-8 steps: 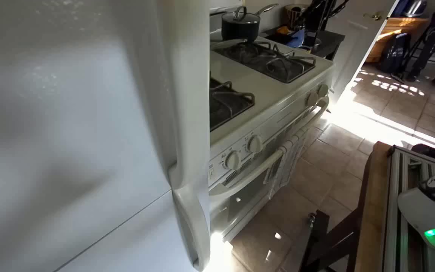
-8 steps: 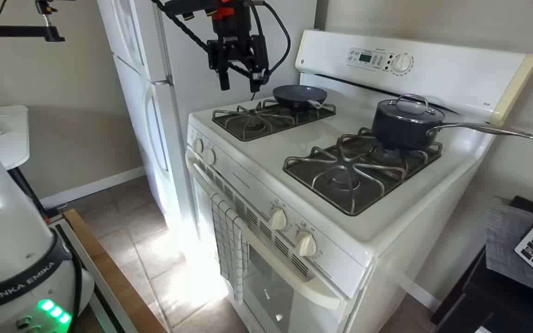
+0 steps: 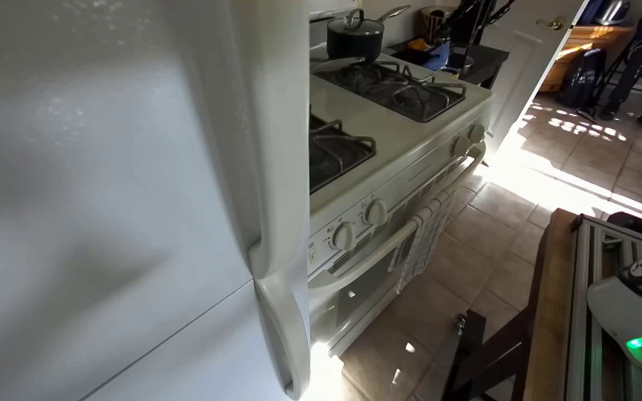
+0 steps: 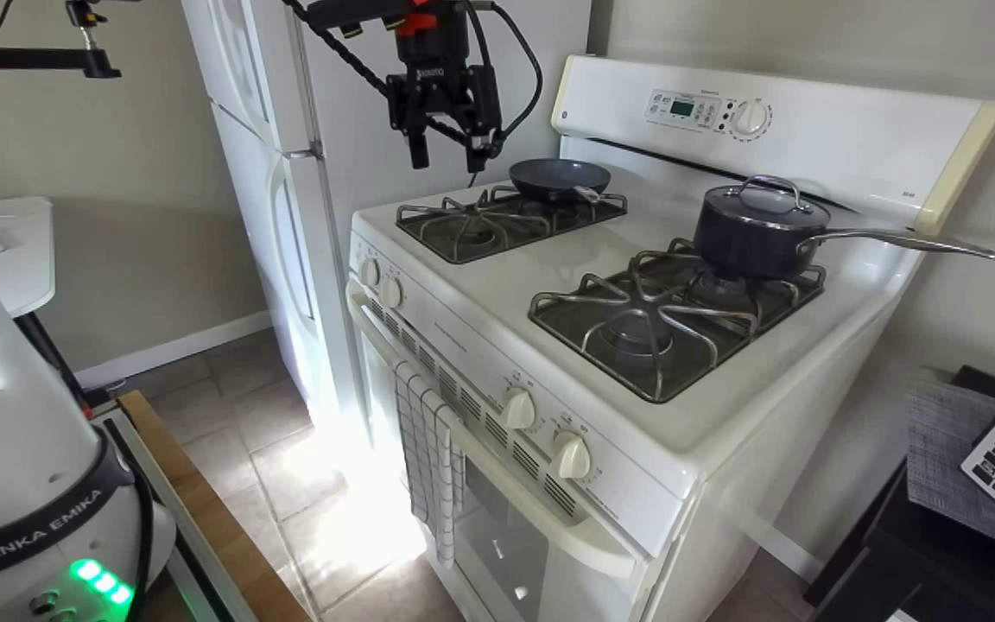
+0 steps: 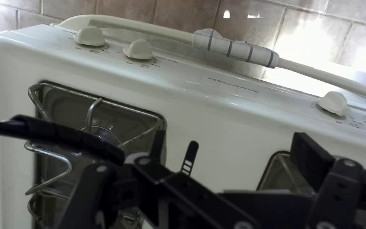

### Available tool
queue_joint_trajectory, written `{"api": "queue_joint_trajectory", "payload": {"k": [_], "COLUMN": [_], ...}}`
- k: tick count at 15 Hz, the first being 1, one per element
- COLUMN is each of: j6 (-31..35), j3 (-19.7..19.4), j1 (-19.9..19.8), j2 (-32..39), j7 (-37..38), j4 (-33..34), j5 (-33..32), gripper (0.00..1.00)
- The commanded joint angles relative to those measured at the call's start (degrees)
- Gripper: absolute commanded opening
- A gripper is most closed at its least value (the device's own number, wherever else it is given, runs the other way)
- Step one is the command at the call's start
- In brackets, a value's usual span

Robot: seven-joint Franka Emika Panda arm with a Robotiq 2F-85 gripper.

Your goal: Remove the white towel from the oven handle and put it on the stove

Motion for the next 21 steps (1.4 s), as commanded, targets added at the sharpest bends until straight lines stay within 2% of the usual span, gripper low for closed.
{"api": "queue_joint_trajectory", "payload": {"k": [1, 3, 7, 11, 14, 15, 17, 21], "j6": [-0.2, 1.1, 3.9, 7.0, 17.7, 12.1, 16.2, 16.6], "j3": [-0.5, -0.6, -1.3, -3.7, -3.6, -3.3, -3.2, -3.2], "j1": [0.6, 0.5, -0.7, -1.6, -3.0, -2.6, -3.1, -3.2], "j2": [0.0, -0.6, -4.1, -4.4, -3.7, -2.6, -2.5, -2.7], "j7": [0.2, -0.4, 0.8, 5.2, 10.9, 7.9, 9.5, 10.0], "j4": [0.1, -1.4, -9.2, -14.6, -21.1, -16.3, -19.5, -20.0], "j5": [-0.2, -1.0, -4.4, 1.3, 2.3, 1.6, 1.7, 1.8], "gripper": [1.0, 1.0, 1.0, 1.0, 1.0, 1.0, 1.0, 1.0]}}
